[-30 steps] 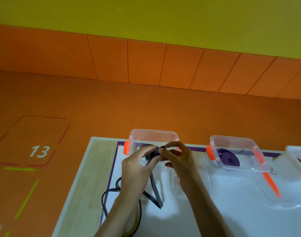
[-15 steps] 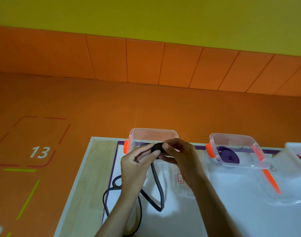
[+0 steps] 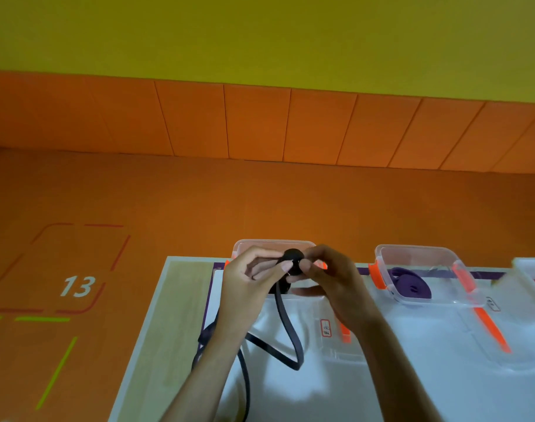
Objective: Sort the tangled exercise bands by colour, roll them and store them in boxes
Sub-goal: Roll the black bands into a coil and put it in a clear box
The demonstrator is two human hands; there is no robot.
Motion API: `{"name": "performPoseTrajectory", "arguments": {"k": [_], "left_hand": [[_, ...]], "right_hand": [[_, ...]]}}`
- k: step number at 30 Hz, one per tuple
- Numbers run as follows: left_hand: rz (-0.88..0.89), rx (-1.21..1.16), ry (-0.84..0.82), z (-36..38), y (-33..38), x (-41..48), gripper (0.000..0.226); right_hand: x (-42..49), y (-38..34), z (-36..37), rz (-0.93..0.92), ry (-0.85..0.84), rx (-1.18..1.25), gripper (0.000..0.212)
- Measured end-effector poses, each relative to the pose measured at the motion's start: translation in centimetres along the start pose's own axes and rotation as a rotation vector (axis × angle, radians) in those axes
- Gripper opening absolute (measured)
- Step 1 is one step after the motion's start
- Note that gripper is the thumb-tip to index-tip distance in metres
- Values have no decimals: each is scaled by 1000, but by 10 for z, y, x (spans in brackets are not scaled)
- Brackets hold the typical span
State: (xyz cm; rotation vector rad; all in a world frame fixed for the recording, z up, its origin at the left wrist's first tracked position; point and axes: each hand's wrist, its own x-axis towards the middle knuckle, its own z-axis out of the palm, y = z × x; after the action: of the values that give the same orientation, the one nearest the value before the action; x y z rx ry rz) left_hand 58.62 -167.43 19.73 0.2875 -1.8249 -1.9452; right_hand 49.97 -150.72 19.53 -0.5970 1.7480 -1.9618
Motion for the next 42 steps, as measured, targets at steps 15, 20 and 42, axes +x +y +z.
{"name": "performPoseTrajectory", "arguments": {"k": [15,20,42], "left_hand": [[3,169,-147,-23,9,1,23],[7,193,-197,-25,9,-3,24],[-103,-21,-75,-17,21,-13,20]], "right_hand": [[-11,5,17,-68,49,-22,21],[-13,-1,15,-77,121,-271,19],[-23,-29,14,-45,52,-181,27]]}}
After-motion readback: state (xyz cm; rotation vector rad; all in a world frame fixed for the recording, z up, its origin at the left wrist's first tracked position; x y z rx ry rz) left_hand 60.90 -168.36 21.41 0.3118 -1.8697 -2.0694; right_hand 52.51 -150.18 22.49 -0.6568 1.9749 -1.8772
